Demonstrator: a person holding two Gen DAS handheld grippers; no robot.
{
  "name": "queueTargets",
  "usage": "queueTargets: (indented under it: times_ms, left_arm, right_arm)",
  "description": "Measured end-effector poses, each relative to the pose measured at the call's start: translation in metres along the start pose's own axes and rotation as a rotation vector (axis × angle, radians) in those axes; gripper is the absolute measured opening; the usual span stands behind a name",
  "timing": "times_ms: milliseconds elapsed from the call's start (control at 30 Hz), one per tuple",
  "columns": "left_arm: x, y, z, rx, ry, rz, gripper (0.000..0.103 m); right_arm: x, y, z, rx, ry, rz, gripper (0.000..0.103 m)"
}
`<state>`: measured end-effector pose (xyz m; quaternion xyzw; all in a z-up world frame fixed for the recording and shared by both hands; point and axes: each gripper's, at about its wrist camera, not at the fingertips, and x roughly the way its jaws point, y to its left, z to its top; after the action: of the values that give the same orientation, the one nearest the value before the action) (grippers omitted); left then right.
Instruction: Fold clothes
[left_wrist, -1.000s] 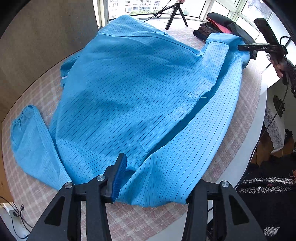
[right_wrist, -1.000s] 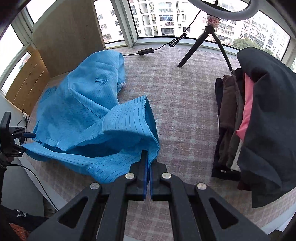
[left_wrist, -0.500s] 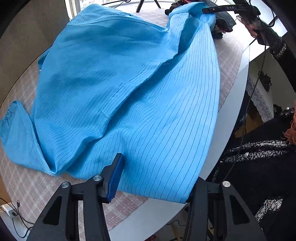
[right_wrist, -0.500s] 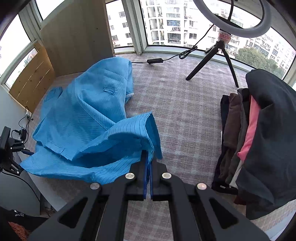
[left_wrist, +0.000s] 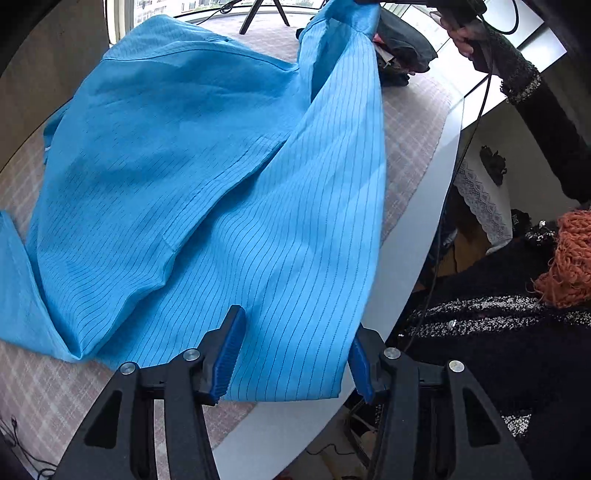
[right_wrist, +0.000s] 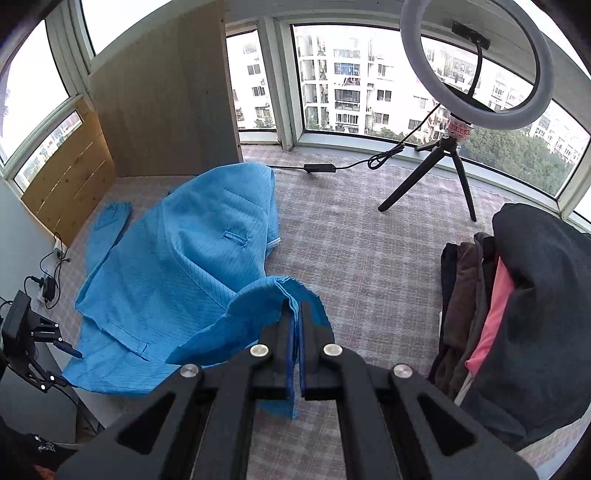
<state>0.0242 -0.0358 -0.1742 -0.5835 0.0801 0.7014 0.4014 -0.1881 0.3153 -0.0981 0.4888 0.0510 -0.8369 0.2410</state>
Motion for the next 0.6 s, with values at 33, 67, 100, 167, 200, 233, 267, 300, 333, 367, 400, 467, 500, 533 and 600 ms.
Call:
queueTargets:
  times_ms: [33, 67, 100, 167, 200, 233, 267, 300, 333, 367, 400, 467, 500, 533, 600]
  left_arm:
    - [-0.004, -0.005, 0.007, 0.008, -0.027, -0.042, 0.05]
    - [-0.01, -0.009, 0.011, 0.027, -0.057, -0.069, 0.05]
    - [-0.019, -0.011, 0.014, 0.043, -0.089, -0.068, 0.05]
    - [-0.034, -0.005, 0.011, 0.05, -0.123, -0.022, 0.052]
    - [-0.038, 0.002, 0.006, 0.047, -0.125, 0.039, 0.052]
    - [-0.037, 0.013, 0.001, 0.045, -0.11, 0.121, 0.052]
    - [-0.033, 0.026, -0.005, 0.044, -0.082, 0.213, 0.052]
    - [-0.027, 0.04, -0.011, 0.043, -0.044, 0.302, 0.052]
    - [-0.02, 0.054, -0.02, 0.039, 0.004, 0.367, 0.052]
    - [-0.012, 0.068, -0.027, 0.028, 0.047, 0.402, 0.05]
    - [-0.004, 0.078, -0.03, 0.021, 0.076, 0.425, 0.05]
    - [0.008, 0.084, -0.031, 0.062, 0.094, 0.475, 0.049]
    - [0.012, 0.083, -0.029, 0.1, 0.084, 0.497, 0.049]
    - [0.016, 0.081, -0.028, 0.13, 0.071, 0.516, 0.049]
    - [0.025, 0.083, -0.025, 0.154, 0.069, 0.51, 0.048]
  right_arm:
    - [0.002, 0.001, 0.004, 0.01, 0.0, 0.003, 0.002]
    - [0.003, 0.001, 0.008, 0.02, 0.001, 0.006, 0.002]
    - [0.006, 0.002, 0.01, 0.021, 0.007, -0.003, 0.002]
    - [0.008, 0.004, 0.012, 0.014, 0.017, -0.023, 0.002]
    - [0.009, 0.005, 0.013, 0.016, 0.02, -0.023, 0.002]
    - [0.008, 0.007, 0.012, 0.019, 0.021, -0.017, 0.002]
    - [0.008, 0.008, 0.011, 0.02, 0.021, -0.014, 0.002]
    - [0.008, 0.01, 0.011, 0.02, 0.022, -0.012, 0.002]
    - [0.008, 0.012, 0.01, 0.02, 0.024, -0.01, 0.002]
    - [0.009, 0.013, 0.01, 0.021, 0.029, -0.006, 0.002]
    - [0.01, 0.015, 0.01, 0.023, 0.032, -0.004, 0.002]
    - [0.012, 0.019, 0.01, 0.024, 0.039, -0.003, 0.002]
    - [0.012, 0.022, 0.01, 0.022, 0.041, -0.002, 0.002]
    - [0.012, 0.024, 0.011, 0.02, 0.043, -0.004, 0.002]
    - [0.012, 0.028, 0.011, 0.016, 0.047, -0.008, 0.002]
